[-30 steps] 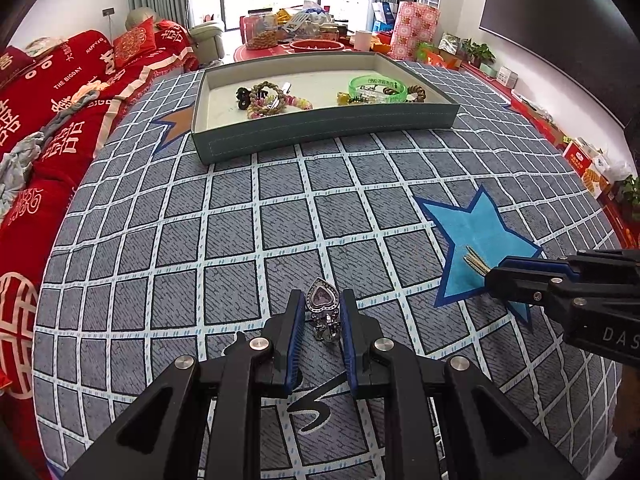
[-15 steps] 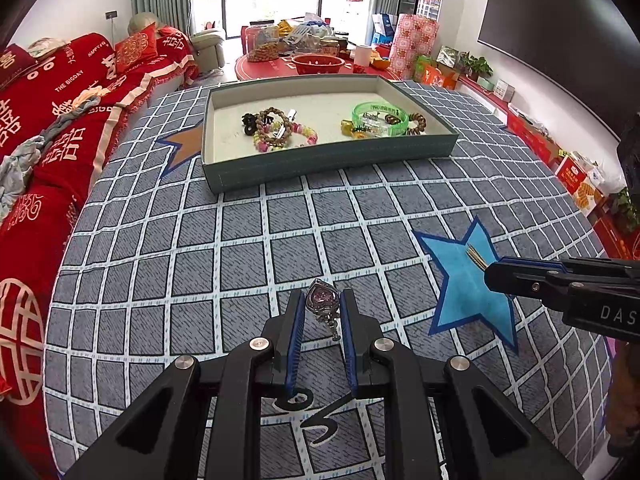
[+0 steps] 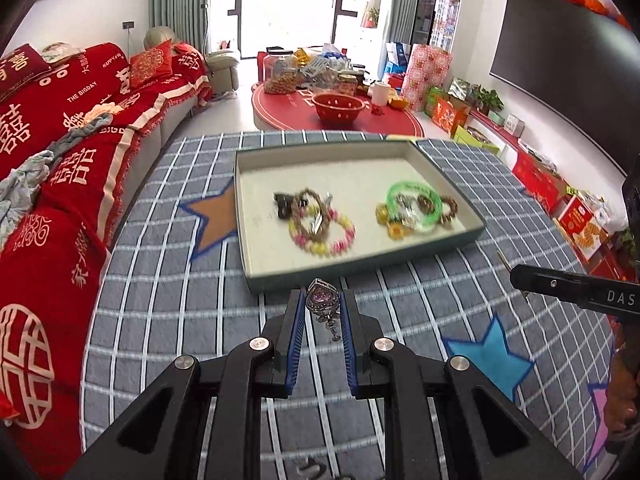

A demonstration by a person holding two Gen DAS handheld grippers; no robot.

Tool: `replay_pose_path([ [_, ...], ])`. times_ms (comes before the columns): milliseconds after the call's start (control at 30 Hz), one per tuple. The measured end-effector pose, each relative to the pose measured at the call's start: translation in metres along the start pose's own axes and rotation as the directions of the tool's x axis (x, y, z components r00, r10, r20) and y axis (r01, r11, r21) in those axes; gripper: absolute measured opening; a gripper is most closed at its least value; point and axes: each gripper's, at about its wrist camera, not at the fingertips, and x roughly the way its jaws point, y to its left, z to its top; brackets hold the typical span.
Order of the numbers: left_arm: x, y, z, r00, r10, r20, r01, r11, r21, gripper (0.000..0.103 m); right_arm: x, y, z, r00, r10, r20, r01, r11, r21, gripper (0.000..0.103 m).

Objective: Organize jewelry
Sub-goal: 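Carry the pendant and gold keys into the tray while both tools open to release them, then withdraw both open tools from the tray back over the mat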

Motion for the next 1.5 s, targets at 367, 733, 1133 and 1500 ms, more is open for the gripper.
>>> replay_pose_path([
  [367,0.053,0.008,0.056,0.999,0.041,0.017,-0.04,0.999,-0.027,0.032,0.039,0.0,0.078,0.999,-0.026,0.037,0.025,0.999,0.031,0.019],
  [733,0.11,0.004,0.066,0.993,0.117,-0.024,-0.116,0.993,0.019,0.032,0.098,-0.013,0.097,0.993,-0.114,0.005,0.114,0.993,0.021,0.019],
  [1133,0.129,-0.01,0.061,0.984,0.175,-0.036,-0.172,0.982,0.082,0.032,0.115,-0.01,0.093,0.984,-0.177,0.002,0.177,0.983,-0.039,0.019],
  [1500,0.113,-0.015,0.062,0.979,0.203,-0.005,-0.202,0.975,0.093,0.032,0.102,-0.005,0.092,0.99,-0.135,0.032,0.135,0.991,-0.024,0.048],
])
